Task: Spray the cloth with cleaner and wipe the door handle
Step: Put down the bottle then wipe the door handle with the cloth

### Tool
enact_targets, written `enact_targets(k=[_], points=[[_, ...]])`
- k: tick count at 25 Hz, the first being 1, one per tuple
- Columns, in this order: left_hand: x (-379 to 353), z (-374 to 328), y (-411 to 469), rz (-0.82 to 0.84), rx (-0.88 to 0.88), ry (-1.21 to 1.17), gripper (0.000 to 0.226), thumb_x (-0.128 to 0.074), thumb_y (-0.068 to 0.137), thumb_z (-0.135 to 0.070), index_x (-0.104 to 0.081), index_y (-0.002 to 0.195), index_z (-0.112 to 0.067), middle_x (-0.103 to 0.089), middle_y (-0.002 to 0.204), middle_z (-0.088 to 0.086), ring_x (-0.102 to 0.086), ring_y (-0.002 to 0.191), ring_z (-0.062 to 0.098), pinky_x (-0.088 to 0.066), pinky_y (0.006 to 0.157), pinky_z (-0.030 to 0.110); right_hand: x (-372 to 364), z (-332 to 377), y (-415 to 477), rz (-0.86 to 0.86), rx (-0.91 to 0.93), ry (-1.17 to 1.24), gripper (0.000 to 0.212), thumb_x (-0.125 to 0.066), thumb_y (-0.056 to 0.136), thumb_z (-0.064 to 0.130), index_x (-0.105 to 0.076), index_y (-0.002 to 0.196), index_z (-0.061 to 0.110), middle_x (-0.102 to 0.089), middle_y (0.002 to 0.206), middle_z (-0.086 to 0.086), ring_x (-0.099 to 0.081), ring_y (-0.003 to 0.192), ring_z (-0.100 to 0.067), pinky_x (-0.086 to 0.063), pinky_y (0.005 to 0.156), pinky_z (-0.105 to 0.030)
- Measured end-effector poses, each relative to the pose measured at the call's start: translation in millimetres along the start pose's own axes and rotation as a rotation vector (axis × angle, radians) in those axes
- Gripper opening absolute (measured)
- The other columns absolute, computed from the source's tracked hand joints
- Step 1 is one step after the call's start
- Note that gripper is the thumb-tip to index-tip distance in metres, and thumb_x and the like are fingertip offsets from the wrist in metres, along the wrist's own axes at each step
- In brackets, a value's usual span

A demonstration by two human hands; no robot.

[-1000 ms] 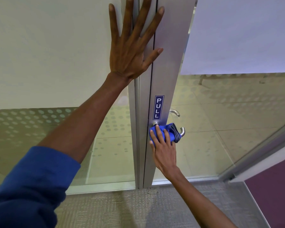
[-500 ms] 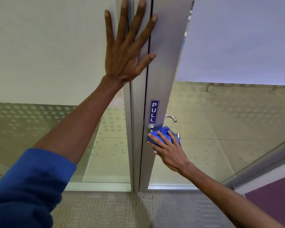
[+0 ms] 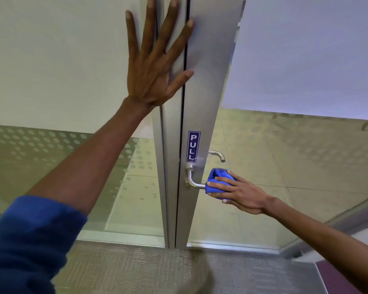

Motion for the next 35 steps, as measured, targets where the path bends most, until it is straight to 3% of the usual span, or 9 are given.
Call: enact_targets(k=[5, 12, 17, 23, 27, 30, 32, 35], points=[[-2, -1, 0, -0.008, -0.003, 0.013, 0.081, -0.030, 0.094, -0.074, -0.026, 0.160, -0.027, -0.039, 0.160, 0.016, -0.027, 0.146, 0.048, -0.013, 0.116, 0.074, -6, 2, 0, -0.062, -0.031, 0.215, 0.047, -0.024, 0.110, 0.038, -0.043, 0.153, 0.030, -0.019, 0.170, 0.010, -0.005, 0.159, -0.017, -0.013, 0.127, -0.048], [-2, -3, 0, 0.004, 0.004, 0.027, 0.080, -0.030, 0.094, -0.077, -0.030, 0.158, -0.028, -0.043, 0.159, 0.014, -0.035, 0.145, 0.047, -0.017, 0.115, 0.073, -31, 39, -3, -0.419, -0.423, 0.598, 0.044, -0.025, 0.110, 0.045, -0.049, 0.145, 0.034, -0.018, 0.167, 0.023, 0.004, 0.159, -0.015, -0.006, 0.120, -0.010], [3, -5, 1, 0.015, 0.025, -0.015, 0.078, -0.032, 0.095, -0.077, -0.036, 0.155, -0.027, -0.047, 0.157, 0.015, -0.042, 0.143, 0.047, -0.024, 0.113, 0.074, -39, 68, 12, -0.617, -0.663, 0.871, 0.040, -0.032, 0.108, 0.041, -0.058, 0.136, 0.032, -0.024, 0.165, 0.025, 0.006, 0.158, -0.010, -0.016, 0.118, -0.026], [3, -3, 1, 0.007, 0.030, -0.045, 0.079, -0.031, 0.094, -0.077, -0.030, 0.157, -0.030, -0.044, 0.159, 0.012, -0.039, 0.145, 0.045, -0.018, 0.116, 0.071, -28, 92, 44, -0.613, -0.689, 0.884, 0.047, -0.030, 0.107, 0.045, -0.050, 0.147, 0.031, -0.017, 0.168, 0.022, 0.010, 0.157, -0.006, -0.015, 0.111, -0.004], [2, -2, 1, -0.017, 0.017, -0.072, 0.083, -0.032, 0.094, -0.077, -0.019, 0.161, -0.032, -0.041, 0.160, 0.011, -0.036, 0.146, 0.044, -0.016, 0.118, 0.070, -25, 105, 75, -0.560, -0.762, 0.928, 0.049, -0.031, 0.109, 0.036, -0.033, 0.158, 0.027, -0.008, 0.168, 0.021, 0.009, 0.157, -0.008, -0.023, 0.119, -0.027], [2, 0, 2, -0.028, 0.003, -0.092, 0.083, -0.032, 0.093, -0.078, -0.007, 0.160, -0.035, -0.040, 0.161, 0.011, -0.033, 0.147, 0.044, 0.002, 0.124, 0.064, -10, 121, 92, -0.535, -0.738, 1.015, 0.051, -0.026, 0.105, 0.055, -0.026, 0.155, 0.044, -0.005, 0.168, 0.025, 0.015, 0.154, 0.001, -0.023, 0.116, -0.030], [4, 1, 2, -0.016, -0.001, -0.108, 0.084, -0.031, 0.094, -0.078, -0.012, 0.161, -0.033, -0.039, 0.162, 0.011, -0.031, 0.148, 0.044, 0.009, 0.123, 0.060, -1, 131, 94, -0.543, -0.733, 1.123, 0.055, -0.022, 0.098, 0.070, -0.025, 0.150, 0.055, -0.005, 0.164, 0.036, 0.013, 0.152, 0.008, -0.016, 0.116, -0.028], [6, -1, 1, 0.010, -0.018, -0.124, 0.081, -0.031, 0.094, -0.078, -0.024, 0.160, -0.031, -0.037, 0.163, 0.012, -0.031, 0.149, 0.045, -0.005, 0.121, 0.067, 9, 140, 86, -0.624, -0.745, 1.371, 0.044, -0.030, 0.103, 0.060, -0.033, 0.147, 0.061, -0.016, 0.156, 0.048, -0.007, 0.147, 0.019, -0.017, 0.114, -0.020]])
Point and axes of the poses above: each hand's wrist, its own y-axis towards the middle knuckle, its own x-axis out of the back of the hand, z = x × y, the point moved 7 cm from there along y, towards the middle knuckle
